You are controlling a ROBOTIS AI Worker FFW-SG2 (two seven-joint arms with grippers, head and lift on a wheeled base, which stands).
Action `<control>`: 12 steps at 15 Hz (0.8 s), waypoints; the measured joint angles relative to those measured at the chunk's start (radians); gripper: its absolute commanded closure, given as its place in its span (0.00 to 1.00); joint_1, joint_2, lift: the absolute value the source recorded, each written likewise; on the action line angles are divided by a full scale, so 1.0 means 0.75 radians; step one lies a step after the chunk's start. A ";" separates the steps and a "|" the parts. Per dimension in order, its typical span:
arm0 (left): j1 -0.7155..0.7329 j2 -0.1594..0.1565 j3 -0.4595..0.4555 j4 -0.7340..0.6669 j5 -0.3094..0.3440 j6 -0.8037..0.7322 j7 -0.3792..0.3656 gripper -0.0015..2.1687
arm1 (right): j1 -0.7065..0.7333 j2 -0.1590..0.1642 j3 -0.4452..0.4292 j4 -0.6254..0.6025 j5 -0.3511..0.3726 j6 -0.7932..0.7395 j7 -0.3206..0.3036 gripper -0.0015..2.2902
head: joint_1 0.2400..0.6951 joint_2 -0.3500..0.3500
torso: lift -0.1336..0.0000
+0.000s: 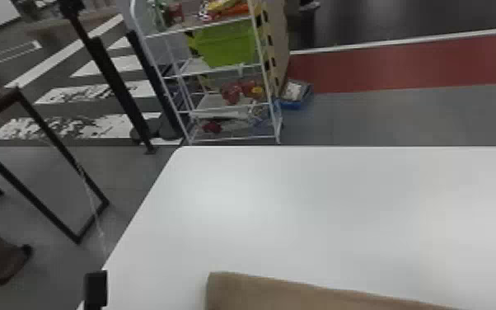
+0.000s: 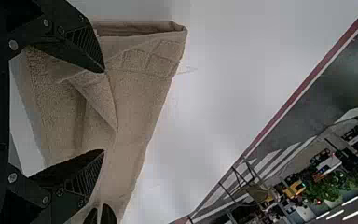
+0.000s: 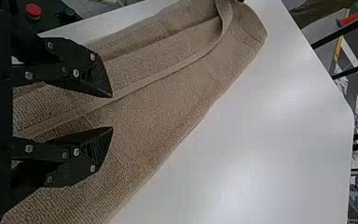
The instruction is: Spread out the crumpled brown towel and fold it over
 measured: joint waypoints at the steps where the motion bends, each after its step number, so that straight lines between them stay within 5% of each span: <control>1: -0.001 0.000 0.001 -0.004 -0.001 0.002 0.000 0.15 | -0.003 -0.001 0.006 0.001 -0.002 0.011 0.000 0.33 | 1.00 1.00 | 0.08; 11: -0.003 0.000 -0.003 -0.013 -0.005 0.018 0.008 0.15 | -0.014 -0.008 0.115 0.027 0.041 0.042 0.000 0.34 | 1.00 1.00 | 0.08; 12: -0.004 0.000 -0.002 -0.012 -0.005 0.018 0.008 0.15 | -0.019 -0.008 0.126 0.034 0.047 0.042 0.000 0.40 | 1.00 1.00 | 0.08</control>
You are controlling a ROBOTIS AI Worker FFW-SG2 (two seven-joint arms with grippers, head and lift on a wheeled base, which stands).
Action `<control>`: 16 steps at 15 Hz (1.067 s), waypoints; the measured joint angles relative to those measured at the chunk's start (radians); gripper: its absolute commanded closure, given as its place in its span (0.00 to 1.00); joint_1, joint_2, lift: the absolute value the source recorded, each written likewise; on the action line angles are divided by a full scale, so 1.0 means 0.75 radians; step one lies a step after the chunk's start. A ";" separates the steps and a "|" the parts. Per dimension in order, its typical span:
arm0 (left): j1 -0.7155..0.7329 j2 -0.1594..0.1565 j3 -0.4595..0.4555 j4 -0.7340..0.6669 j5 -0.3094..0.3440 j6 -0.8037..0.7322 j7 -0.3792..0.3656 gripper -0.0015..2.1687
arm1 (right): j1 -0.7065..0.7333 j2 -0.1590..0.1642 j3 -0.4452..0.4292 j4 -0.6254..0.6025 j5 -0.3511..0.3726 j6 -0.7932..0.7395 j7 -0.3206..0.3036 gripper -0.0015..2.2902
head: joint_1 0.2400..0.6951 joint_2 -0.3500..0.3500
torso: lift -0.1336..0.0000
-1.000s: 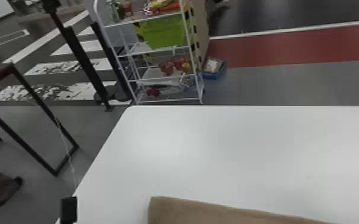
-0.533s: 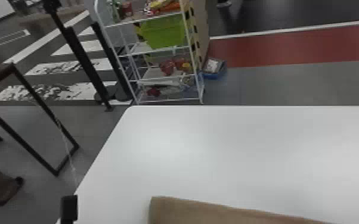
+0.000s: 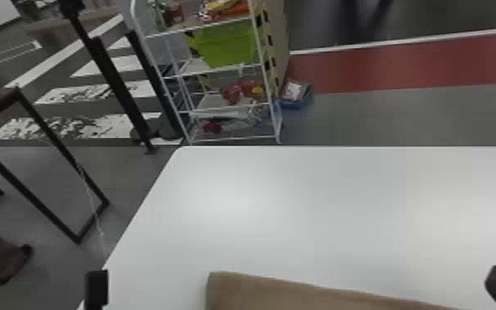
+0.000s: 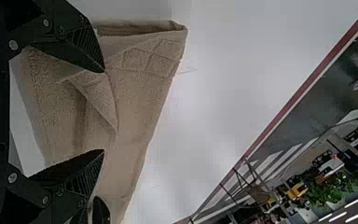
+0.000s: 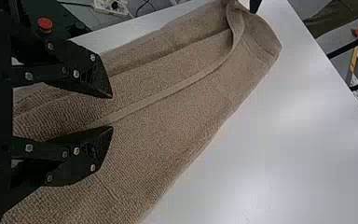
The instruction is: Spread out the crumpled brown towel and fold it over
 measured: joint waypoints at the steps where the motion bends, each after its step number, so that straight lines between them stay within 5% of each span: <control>1: -0.002 0.000 0.000 0.000 0.000 0.000 0.000 0.15 | -0.005 0.000 0.012 0.005 0.006 0.005 0.000 0.40 | 1.00 1.00 | 0.08; 6: -0.007 0.000 0.008 -0.001 0.001 0.000 -0.002 0.15 | -0.026 -0.004 0.051 0.020 0.018 0.052 0.000 0.53 | 1.00 1.00 | 0.08; 16: -0.007 0.000 0.001 -0.003 0.002 0.006 0.004 0.15 | 0.060 -0.049 0.028 -0.116 -0.017 0.065 0.000 0.53 | 1.00 1.00 | 0.08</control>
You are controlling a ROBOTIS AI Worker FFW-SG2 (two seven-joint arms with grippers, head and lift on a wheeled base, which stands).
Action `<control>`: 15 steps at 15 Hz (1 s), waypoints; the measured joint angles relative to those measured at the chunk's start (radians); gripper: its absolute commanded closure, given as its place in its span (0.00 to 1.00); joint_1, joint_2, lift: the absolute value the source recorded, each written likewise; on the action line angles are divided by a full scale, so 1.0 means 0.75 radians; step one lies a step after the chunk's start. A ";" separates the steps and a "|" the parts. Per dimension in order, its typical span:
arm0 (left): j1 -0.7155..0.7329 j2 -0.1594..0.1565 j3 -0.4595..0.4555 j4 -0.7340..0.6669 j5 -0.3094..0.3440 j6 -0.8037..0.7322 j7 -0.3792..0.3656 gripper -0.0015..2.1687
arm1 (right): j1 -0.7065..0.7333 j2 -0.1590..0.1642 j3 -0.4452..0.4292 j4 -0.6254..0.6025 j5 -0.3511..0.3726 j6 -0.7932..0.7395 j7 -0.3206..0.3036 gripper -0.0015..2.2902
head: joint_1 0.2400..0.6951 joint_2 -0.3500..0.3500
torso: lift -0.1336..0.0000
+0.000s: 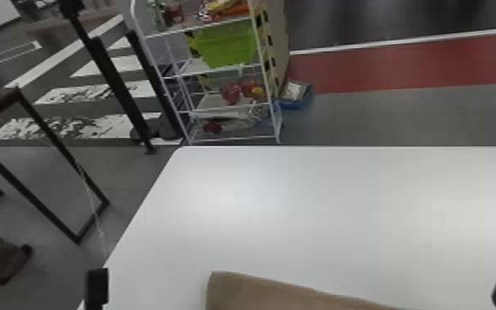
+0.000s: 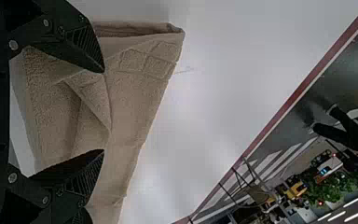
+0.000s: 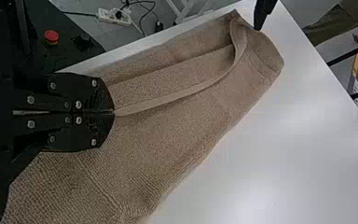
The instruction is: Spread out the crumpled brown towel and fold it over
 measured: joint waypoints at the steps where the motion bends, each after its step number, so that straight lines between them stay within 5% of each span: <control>1: 0.000 0.000 -0.002 0.000 -0.001 -0.001 0.000 0.15 | 0.010 0.000 -0.012 -0.021 0.000 -0.011 0.000 0.53 | 1.00 1.00 | 0.08; 8: -0.006 0.000 -0.017 -0.001 -0.015 -0.001 0.014 0.15 | 0.089 -0.006 -0.051 -0.031 -0.048 -0.082 0.000 0.50 | 1.00 1.00 | 0.08; 12: -0.017 0.000 -0.029 -0.001 -0.024 0.000 0.031 0.15 | 0.125 -0.011 -0.055 -0.021 -0.075 -0.110 0.000 0.04 | 1.00 1.00 | 0.08; 15: -0.028 0.000 -0.030 -0.001 -0.024 0.002 0.040 0.15 | 0.127 -0.011 -0.147 -0.035 -0.166 -0.115 0.000 0.01 | 1.00 1.00 | 0.08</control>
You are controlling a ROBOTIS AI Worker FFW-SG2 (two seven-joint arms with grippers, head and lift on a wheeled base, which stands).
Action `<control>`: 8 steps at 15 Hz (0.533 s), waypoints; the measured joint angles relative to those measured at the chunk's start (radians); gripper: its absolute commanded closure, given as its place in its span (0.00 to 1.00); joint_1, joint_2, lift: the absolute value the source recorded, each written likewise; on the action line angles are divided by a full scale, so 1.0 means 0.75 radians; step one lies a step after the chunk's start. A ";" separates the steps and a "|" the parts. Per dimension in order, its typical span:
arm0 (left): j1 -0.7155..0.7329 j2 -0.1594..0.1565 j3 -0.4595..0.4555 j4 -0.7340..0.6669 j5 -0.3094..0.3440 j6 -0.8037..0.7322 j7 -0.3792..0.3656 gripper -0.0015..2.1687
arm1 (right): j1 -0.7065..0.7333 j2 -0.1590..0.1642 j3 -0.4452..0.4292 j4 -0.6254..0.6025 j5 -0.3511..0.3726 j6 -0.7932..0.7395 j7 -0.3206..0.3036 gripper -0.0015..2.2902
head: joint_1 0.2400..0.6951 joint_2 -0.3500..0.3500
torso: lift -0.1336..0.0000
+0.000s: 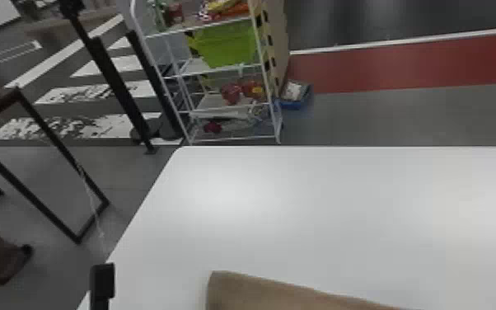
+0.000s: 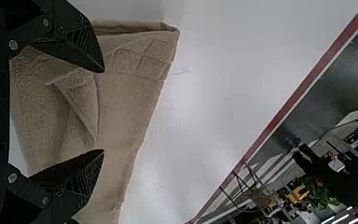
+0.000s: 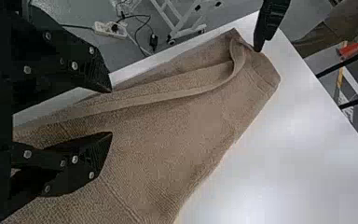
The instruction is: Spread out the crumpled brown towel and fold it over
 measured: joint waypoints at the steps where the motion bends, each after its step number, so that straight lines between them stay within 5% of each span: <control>1: -0.003 0.000 0.000 0.000 0.000 0.000 0.001 0.15 | 0.000 0.005 -0.063 -0.006 -0.062 -0.006 0.000 0.01 | 1.00 1.00 | 0.08; 5: -0.018 0.000 0.027 0.000 0.000 -0.027 0.017 0.12 | 0.015 0.066 -0.377 0.006 -0.356 -0.131 0.000 0.02 | 1.00 0.95 | 0.08; 8: -0.023 0.000 0.073 -0.040 0.001 -0.126 0.071 0.12 | 0.050 0.108 -0.553 0.058 -0.464 -0.273 0.000 0.06 | 1.00 0.91 | 0.08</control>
